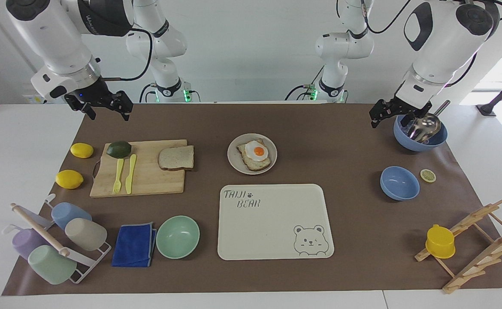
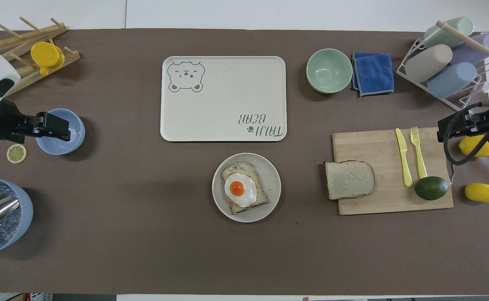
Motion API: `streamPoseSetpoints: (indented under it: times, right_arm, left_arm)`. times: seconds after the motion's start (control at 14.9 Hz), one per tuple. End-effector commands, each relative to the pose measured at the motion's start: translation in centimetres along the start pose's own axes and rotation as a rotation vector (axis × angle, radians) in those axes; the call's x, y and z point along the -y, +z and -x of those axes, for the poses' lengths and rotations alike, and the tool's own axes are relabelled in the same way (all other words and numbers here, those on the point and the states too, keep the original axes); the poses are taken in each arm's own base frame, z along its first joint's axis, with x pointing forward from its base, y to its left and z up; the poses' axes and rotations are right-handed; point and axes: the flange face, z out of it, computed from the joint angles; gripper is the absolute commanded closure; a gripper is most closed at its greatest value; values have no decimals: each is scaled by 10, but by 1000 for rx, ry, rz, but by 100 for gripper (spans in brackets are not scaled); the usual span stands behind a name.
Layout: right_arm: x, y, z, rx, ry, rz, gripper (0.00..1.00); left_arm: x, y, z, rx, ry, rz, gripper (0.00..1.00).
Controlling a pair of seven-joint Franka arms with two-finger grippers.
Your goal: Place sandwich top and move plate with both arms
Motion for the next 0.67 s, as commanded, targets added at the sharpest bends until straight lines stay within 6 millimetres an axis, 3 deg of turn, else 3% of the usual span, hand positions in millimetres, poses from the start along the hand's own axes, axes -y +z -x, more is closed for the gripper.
streamPoseSetpoints:
  times: [0.0,0.6]
  right_arm:
    - [1,-3,2,-13,-24,-21,0]
    - [-2,-4,3,-16,-7,-41,0]
  left_arm:
    - [4,-5,4,-3,-1,-17,0]
    - [4,-5,4,-3,-1,-17,0]
